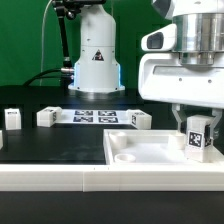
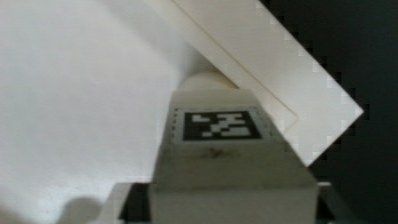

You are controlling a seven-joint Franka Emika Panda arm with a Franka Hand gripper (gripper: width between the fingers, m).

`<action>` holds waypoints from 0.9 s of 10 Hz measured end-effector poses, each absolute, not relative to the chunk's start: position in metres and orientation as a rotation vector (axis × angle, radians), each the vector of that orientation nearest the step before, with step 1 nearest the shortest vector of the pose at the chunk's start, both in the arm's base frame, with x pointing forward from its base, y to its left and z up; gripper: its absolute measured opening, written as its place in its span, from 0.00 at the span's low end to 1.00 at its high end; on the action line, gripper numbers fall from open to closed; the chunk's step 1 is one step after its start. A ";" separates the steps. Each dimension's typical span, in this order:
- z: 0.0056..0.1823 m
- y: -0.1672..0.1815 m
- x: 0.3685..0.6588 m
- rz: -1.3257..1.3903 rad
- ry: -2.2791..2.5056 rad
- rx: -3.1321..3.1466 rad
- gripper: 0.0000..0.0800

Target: Assemble one leg

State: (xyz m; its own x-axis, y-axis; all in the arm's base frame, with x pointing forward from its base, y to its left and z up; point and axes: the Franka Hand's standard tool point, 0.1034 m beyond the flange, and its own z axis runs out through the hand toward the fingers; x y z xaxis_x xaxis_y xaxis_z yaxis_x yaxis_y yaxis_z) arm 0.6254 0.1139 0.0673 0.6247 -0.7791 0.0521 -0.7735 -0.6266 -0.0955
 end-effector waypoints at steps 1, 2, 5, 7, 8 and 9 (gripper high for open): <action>0.067 0.113 0.625 -0.131 1.433 -2.717 0.36; 0.067 0.113 0.625 -0.125 1.550 -2.649 0.36; 0.067 0.112 0.623 -0.109 1.869 -2.430 0.36; 0.067 0.113 0.622 -0.097 2.065 -2.263 0.36; 0.067 0.114 0.621 -0.090 2.194 -2.134 0.36; 0.067 0.114 0.621 -0.084 2.278 -2.041 0.36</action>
Offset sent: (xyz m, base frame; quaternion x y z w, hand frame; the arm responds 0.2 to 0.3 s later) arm -0.0039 -0.0022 0.0011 -0.0001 0.0100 0.2530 0.9674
